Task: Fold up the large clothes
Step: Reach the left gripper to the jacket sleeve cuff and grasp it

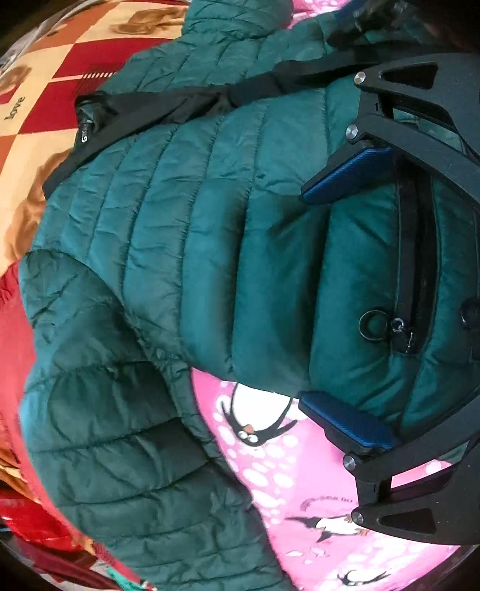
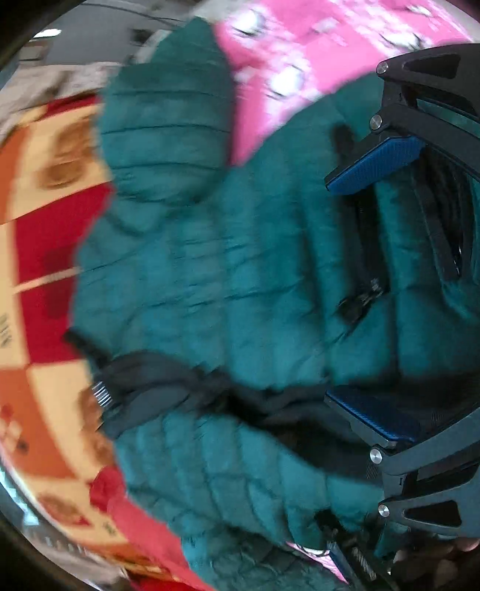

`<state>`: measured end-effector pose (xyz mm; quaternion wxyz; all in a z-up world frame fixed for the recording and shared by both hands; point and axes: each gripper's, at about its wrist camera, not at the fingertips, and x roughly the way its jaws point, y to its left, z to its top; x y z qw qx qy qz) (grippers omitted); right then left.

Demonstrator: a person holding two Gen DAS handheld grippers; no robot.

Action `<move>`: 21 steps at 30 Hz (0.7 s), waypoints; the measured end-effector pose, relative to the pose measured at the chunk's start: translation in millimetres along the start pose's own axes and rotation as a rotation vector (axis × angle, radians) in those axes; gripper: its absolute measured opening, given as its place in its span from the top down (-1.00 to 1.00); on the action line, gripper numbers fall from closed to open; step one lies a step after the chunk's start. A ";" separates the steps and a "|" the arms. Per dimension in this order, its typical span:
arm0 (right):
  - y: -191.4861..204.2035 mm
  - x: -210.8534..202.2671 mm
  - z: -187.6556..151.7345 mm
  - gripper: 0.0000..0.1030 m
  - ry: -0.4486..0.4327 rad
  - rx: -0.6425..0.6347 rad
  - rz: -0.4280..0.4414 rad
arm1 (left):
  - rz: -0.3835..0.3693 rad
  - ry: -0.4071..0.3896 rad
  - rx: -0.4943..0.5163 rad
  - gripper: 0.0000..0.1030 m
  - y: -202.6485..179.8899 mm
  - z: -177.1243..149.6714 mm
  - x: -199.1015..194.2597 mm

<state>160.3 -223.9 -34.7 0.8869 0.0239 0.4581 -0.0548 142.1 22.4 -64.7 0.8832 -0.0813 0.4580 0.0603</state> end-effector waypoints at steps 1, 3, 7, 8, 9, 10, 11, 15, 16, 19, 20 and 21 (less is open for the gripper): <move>-1.7 5.5 -1.7 -1.00 0.017 -0.003 -0.004 | 0.009 0.005 0.008 -0.99 -1.1 -1.7 1.3; 0.4 6.5 -2.5 -1.00 0.010 -0.023 -0.021 | 0.020 0.009 0.019 -0.99 -2.4 -3.5 2.0; 7.4 8.2 -9.7 -1.00 -0.009 -0.057 -0.062 | 0.020 0.002 0.020 -0.99 -1.8 -7.5 1.0; 6.9 8.3 -10.4 -1.00 -0.008 -0.054 -0.058 | 0.021 -0.001 0.021 -0.99 -2.2 -8.0 1.5; 6.3 8.4 -10.6 -1.00 -0.005 -0.052 -0.054 | 0.022 -0.004 0.025 -0.99 -2.0 -9.1 0.3; 6.4 8.4 -11.1 -1.00 -0.007 -0.054 -0.053 | 0.020 -0.008 0.025 -0.99 -1.5 -10.1 0.1; 6.2 9.0 -11.1 -1.00 -0.011 -0.057 -0.055 | 0.018 -0.010 0.025 -0.99 -0.2 -10.3 0.2; 7.3 7.1 -10.6 -1.00 -0.020 -0.065 -0.054 | 0.006 -0.009 0.016 -0.99 -0.7 -8.3 3.9; 6.6 6.7 -9.2 -1.00 -0.018 -0.062 -0.048 | 0.005 -0.007 0.015 -0.99 -0.7 -7.7 2.6; -2.4 -3.3 -1.4 -0.99 -0.034 -0.039 -0.026 | 0.005 -0.007 0.014 -0.99 1.4 -6.1 1.2; -7.0 -13.9 -1.0 -1.00 -0.081 -0.024 -0.020 | 0.005 -0.007 0.014 -0.99 1.7 -6.4 0.9; -13.5 -28.9 -1.2 -1.00 -0.145 -0.006 -0.031 | 0.005 -0.007 0.013 -0.99 3.9 -6.1 -1.1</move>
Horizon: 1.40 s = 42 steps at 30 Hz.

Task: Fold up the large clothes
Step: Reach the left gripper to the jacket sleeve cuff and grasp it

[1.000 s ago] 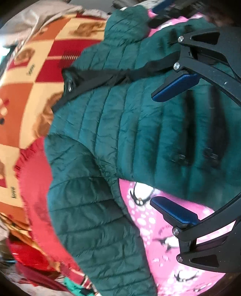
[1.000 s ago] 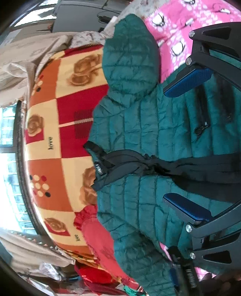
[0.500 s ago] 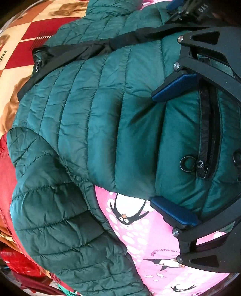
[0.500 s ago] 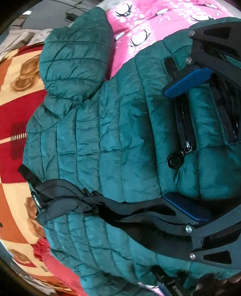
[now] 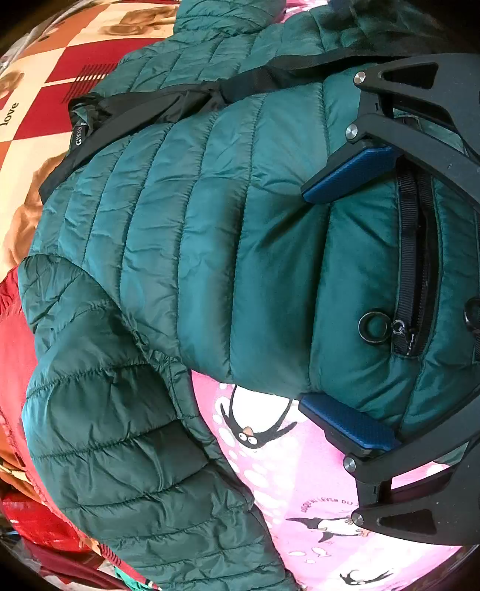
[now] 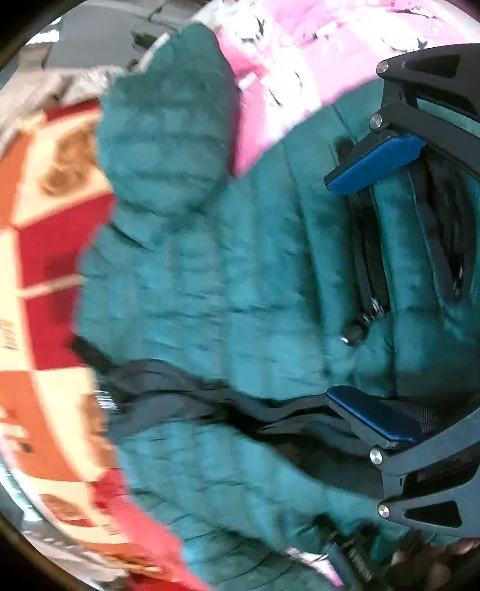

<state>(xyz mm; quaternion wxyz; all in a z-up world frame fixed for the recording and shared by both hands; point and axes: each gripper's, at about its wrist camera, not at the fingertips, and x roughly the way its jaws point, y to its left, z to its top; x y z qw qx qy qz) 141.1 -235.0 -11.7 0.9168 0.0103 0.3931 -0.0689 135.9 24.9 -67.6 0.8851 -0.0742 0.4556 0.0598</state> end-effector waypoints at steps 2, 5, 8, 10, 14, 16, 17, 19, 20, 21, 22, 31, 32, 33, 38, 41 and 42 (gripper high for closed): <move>-14.3 -19.8 1.7 -1.00 -0.072 0.049 -0.012 | 0.001 0.001 -0.001 -0.99 -0.7 -0.4 -0.1; -34.1 -38.1 1.7 -1.00 -0.111 0.074 -0.042 | 0.003 0.003 -0.001 -0.99 0.5 0.4 -1.0; -44.9 -28.4 -9.1 -1.00 -0.048 0.056 -0.059 | -0.001 0.004 -0.003 -0.99 2.2 1.3 -0.6; -46.5 -9.7 -14.9 -1.00 0.040 0.064 -0.050 | -0.008 0.003 -0.006 -0.99 3.4 2.6 2.1; -54.9 15.5 -21.8 -1.00 0.149 0.100 -0.029 | -0.053 -0.039 -0.060 -0.99 20.3 8.8 -11.0; -54.5 14.6 -22.0 -1.00 0.147 0.098 -0.033 | -0.050 -0.104 -0.117 -0.99 39.4 13.0 -31.5; -53.5 13.9 -21.9 -1.00 0.147 0.091 -0.039 | -0.041 -0.158 -0.144 -0.99 56.2 17.0 -48.8; -52.8 12.9 -21.1 -1.00 0.144 0.090 -0.038 | -0.027 -0.225 -0.147 -0.99 89.2 23.3 -73.3; -54.1 10.7 -20.6 -1.00 0.137 0.097 -0.034 | 0.000 -0.248 -0.136 -0.99 108.0 25.0 -82.9; -56.1 8.4 -19.4 -0.99 0.127 0.102 -0.033 | 0.041 -0.265 -0.128 -0.99 129.7 25.1 -90.5; -57.6 2.3 -17.4 -0.99 0.100 0.108 -0.036 | 0.076 -0.278 -0.124 -0.99 146.0 23.1 -96.4; -45.9 -28.2 -6.5 -0.99 -0.059 0.086 -0.034 | 0.200 -0.320 -0.226 -0.98 343.5 -22.5 -113.9; -44.5 -25.9 -6.5 -0.99 -0.049 0.080 -0.033 | 0.166 -0.327 -0.239 -0.97 354.7 -24.0 -112.1; -44.2 -24.4 -7.4 -0.99 -0.040 0.078 -0.029 | 0.126 -0.323 -0.249 -0.93 362.6 -23.6 -106.9; -46.2 -21.6 -9.8 -0.99 -0.019 0.079 -0.030 | 0.042 -0.248 -0.319 -0.52 370.8 -16.1 -76.2; -47.6 -16.5 -10.7 -0.99 0.001 0.084 -0.027 | 0.027 -0.279 -0.321 -0.27 363.3 -17.1 -78.3; -47.5 -14.6 -10.7 -0.99 0.009 0.085 -0.024 | -0.005 -0.282 -0.317 0.19 362.2 -14.9 -77.6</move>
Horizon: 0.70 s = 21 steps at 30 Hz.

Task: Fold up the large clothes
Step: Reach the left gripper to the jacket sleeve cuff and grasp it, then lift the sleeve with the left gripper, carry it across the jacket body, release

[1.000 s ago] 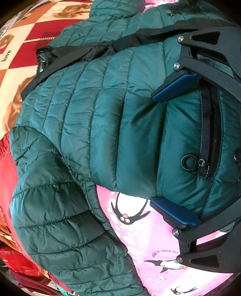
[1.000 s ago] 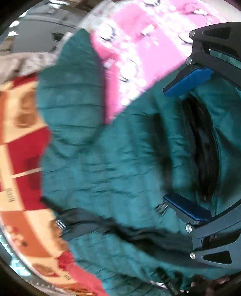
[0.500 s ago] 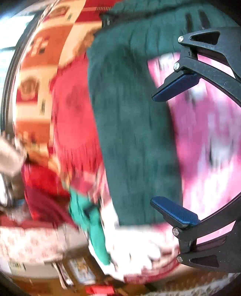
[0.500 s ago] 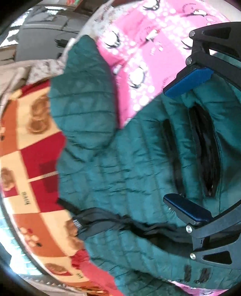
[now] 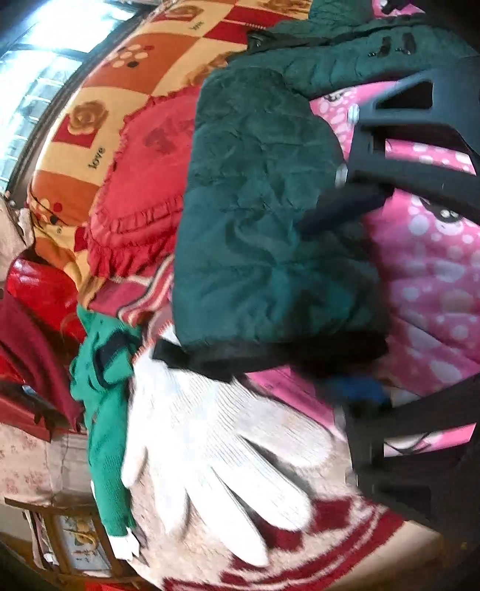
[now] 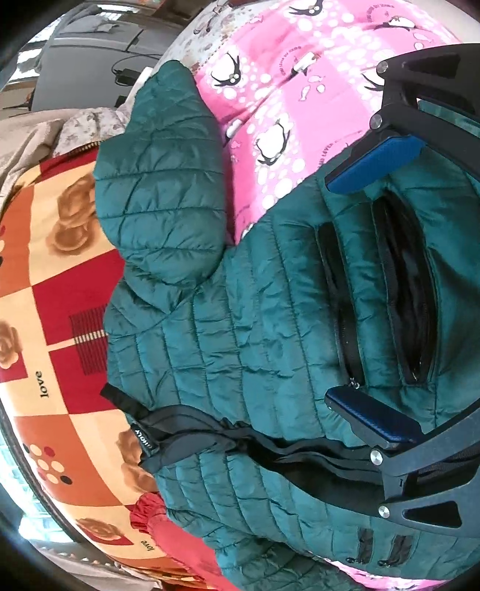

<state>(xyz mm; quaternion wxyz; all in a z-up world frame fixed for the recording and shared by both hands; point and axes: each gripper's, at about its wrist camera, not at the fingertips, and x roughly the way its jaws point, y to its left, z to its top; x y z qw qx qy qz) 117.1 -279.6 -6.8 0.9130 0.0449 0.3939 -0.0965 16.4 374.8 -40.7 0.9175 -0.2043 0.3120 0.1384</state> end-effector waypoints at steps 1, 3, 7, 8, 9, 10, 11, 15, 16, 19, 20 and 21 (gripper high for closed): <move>0.4 1.4 0.0 -0.99 0.004 0.000 0.001 | -0.047 0.006 -0.011 0.59 0.2 1.1 -0.4; 1.2 2.3 0.0 -0.99 0.007 -0.001 0.002 | -0.125 -0.036 -0.002 0.69 -2.8 -0.3 -11.0; 3.7 3.8 -0.5 -0.99 0.013 -0.010 0.002 | -0.192 -0.066 0.095 0.69 -24.2 -3.2 -20.3; 4.3 4.3 -0.5 -0.99 0.014 -0.011 0.003 | -0.181 -0.060 0.109 0.69 -27.0 -2.4 -18.2; 4.2 4.1 -0.4 -0.99 0.015 -0.012 0.004 | -0.172 -0.054 0.113 0.69 -28.1 -1.6 -16.5; 4.5 3.9 -0.5 -0.99 0.014 -0.012 0.004 | -0.162 -0.052 0.104 0.69 -28.4 0.2 -14.6; 4.1 3.5 -0.4 -0.99 0.014 -0.011 0.004 | -0.165 -0.050 0.085 0.69 -28.1 1.8 -14.1; 3.4 0.3 0.1 -0.99 0.001 -0.002 -0.002 | -0.194 -0.055 0.076 0.75 -44.6 7.2 -22.0; 3.3 -0.3 0.2 -0.99 -0.002 -0.002 -0.007 | -0.201 -0.058 0.081 0.75 -51.7 8.8 -24.9; 2.3 -2.4 0.8 -0.99 -0.002 -0.001 -0.014 | -0.261 -0.089 0.113 0.75 -86.4 15.5 -36.6; 2.3 -3.7 0.9 -0.99 -0.004 0.000 -0.016 | -0.294 -0.095 0.128 0.75 -105.1 19.3 -39.1; 2.2 -5.2 1.0 -0.99 -0.006 0.000 -0.017 | -0.328 -0.094 0.141 0.76 -121.6 22.4 -39.9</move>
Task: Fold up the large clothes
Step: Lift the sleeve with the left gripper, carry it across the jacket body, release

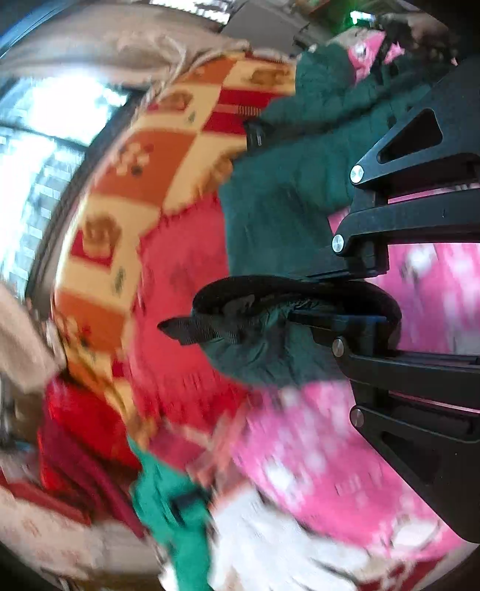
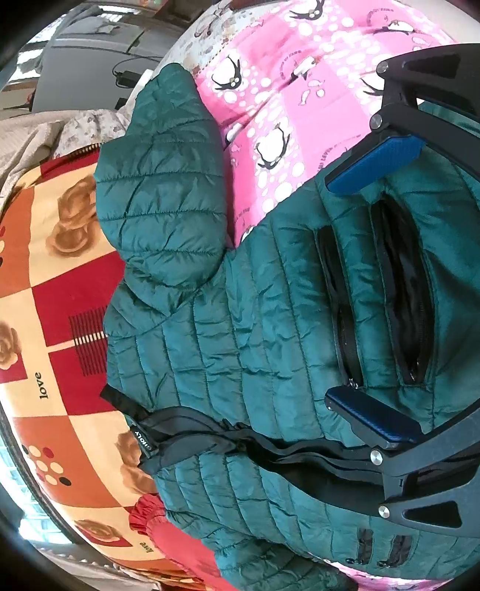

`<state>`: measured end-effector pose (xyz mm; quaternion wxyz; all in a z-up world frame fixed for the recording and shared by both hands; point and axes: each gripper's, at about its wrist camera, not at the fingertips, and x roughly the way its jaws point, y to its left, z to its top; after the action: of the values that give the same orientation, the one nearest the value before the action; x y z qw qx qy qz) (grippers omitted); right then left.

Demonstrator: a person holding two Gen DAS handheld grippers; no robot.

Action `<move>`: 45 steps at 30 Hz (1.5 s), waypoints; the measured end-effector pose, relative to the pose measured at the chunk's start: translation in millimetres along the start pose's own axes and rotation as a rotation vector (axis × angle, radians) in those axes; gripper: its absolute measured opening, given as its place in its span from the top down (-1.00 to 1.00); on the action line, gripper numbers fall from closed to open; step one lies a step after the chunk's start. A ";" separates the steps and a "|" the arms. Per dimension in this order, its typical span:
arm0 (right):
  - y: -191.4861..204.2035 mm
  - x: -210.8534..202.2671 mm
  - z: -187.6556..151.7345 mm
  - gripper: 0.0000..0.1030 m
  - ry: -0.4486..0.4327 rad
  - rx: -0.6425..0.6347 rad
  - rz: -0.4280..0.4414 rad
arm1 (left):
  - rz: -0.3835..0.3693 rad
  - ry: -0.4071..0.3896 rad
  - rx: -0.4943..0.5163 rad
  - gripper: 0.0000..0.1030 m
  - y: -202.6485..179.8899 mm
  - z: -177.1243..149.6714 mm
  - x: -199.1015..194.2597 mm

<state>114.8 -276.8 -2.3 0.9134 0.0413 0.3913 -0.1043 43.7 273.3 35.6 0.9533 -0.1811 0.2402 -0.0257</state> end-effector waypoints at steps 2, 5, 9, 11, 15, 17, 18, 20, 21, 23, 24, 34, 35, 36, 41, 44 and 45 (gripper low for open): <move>-0.4 -2.1 0.3 -0.99 -0.002 -0.002 -0.001 | -0.058 -0.002 0.029 0.76 -31.8 7.8 9.8; -0.6 -3.9 0.7 -0.99 0.000 -0.009 0.001 | -0.124 0.004 0.059 0.76 -75.2 15.3 30.4; -3.1 -8.6 1.9 -1.00 -0.004 -0.021 0.006 | -0.196 0.035 0.052 0.76 -119.7 15.5 59.5; -6.0 -13.5 2.7 -0.99 -0.016 -0.025 0.008 | -0.224 0.057 0.045 0.76 -143.8 14.9 79.0; -11.2 -17.8 2.4 -0.99 -0.027 -0.045 -0.005 | -0.268 0.095 0.027 0.76 -187.2 15.9 116.3; -14.2 -15.7 1.9 -0.99 -0.020 -0.063 -0.026 | -0.291 0.112 0.007 0.76 -205.6 17.6 134.4; -16.0 -14.1 1.0 -0.99 -0.014 -0.069 -0.036 | -0.302 0.121 0.002 0.76 -215.2 18.7 143.8; -19.2 -8.5 -0.6 -0.99 0.009 -0.077 -0.061 | -0.334 0.137 0.003 0.76 -236.4 20.0 159.4; -21.3 -5.6 -0.8 -0.99 0.020 -0.078 -0.079 | -0.349 0.143 0.008 0.76 -246.0 20.1 165.1; -25.9 -3.7 -1.3 -0.99 0.020 -0.079 -0.105 | -0.393 0.159 0.035 0.76 -275.2 19.9 178.5; -28.5 -4.9 -1.0 -0.99 0.008 -0.079 -0.118 | -0.418 0.165 0.049 0.76 -289.1 19.4 183.6; -49.4 -44.8 7.9 -0.99 -0.200 -0.006 -0.151 | -0.626 0.262 0.181 0.76 -397.1 4.6 224.3; -51.8 -48.2 8.8 -0.99 -0.218 0.005 -0.147 | -0.626 0.277 0.190 0.76 -404.0 0.2 231.0; -54.5 -51.1 9.0 -0.99 -0.233 0.018 -0.137 | -0.640 0.301 0.186 0.76 -406.7 -3.3 237.3; -62.0 -46.1 10.6 -0.99 -0.209 0.049 -0.123 | -0.676 0.389 0.207 0.76 -424.8 -25.4 263.1; -64.4 -38.7 10.2 -0.99 -0.179 0.053 -0.115 | -0.654 0.408 0.228 0.76 -431.9 -38.4 275.6; -65.6 -37.7 9.4 -0.99 -0.175 0.056 -0.114 | -0.646 0.416 0.227 0.76 -434.1 -42.4 281.0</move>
<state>81.5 -336.3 31.8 0.9352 0.0350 0.3087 -0.1700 288.7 -184.1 30.0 0.8411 -0.1318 0.3546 -0.3865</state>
